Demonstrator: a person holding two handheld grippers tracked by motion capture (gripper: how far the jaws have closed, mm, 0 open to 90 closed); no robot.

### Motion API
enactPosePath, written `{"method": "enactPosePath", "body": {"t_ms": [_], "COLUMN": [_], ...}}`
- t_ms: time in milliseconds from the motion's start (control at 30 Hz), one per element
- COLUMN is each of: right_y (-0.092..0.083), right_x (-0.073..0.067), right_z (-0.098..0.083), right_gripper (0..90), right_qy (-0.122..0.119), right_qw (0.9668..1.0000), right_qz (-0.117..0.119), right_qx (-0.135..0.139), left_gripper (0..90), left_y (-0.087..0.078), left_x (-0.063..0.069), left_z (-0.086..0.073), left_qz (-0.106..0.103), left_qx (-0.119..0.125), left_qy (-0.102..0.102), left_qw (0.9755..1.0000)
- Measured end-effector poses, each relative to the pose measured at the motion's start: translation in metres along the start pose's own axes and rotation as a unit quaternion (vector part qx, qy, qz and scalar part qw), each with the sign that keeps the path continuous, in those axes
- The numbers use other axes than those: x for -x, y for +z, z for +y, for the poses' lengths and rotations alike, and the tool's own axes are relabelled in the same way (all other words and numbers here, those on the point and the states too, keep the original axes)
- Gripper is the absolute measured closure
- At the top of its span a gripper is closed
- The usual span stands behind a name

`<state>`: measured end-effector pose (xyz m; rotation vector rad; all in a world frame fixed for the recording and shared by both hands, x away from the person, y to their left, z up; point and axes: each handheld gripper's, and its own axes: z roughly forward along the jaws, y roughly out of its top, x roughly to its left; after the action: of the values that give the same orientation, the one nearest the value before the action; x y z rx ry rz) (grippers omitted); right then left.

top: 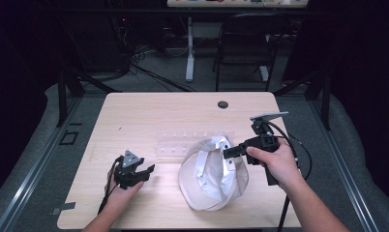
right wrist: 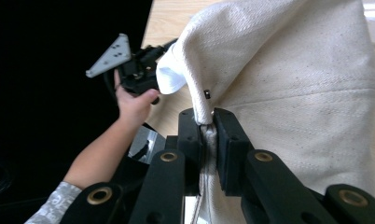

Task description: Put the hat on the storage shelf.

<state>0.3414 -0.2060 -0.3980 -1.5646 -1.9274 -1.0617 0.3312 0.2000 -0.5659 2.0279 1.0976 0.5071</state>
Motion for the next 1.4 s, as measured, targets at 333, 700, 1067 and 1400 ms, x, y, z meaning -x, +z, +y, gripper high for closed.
{"method": "enactPosePath", "body": {"t_ms": [333, 700, 1067, 1400], "right_y": [-0.001, -0.018, -0.024, -0.024], "right_x": [-0.023, -0.033, -0.042, -0.051], "right_z": [0.004, 0.013, 0.024, 0.039], "right_gripper": [82.0, 82.1, 82.1, 82.1], "right_qy": [-0.028, -0.025, -0.022, -0.018], "right_qw": [0.9991, 0.9981, 0.9969, 0.9956], "right_qz": [0.021, 0.013, 0.019, 0.023], "right_qx": [0.024, 0.054, 0.073, 0.089], "left_gripper": [47.1, 47.1, 46.5, 42.6], "left_y": [0.000, 0.000, -0.007, -0.015], "left_x": [0.001, 0.012, 0.040, 0.084], "left_z": [0.000, 0.003, 0.015, 0.033], "left_qz": [-0.003, -0.014, -0.057, -0.103], "left_qx": [0.001, 0.005, 0.031, 0.054], "left_qy": [0.001, 0.013, 0.028, 0.078], "left_qw": [1.0000, 0.9998, 0.9975, 0.9902]}}
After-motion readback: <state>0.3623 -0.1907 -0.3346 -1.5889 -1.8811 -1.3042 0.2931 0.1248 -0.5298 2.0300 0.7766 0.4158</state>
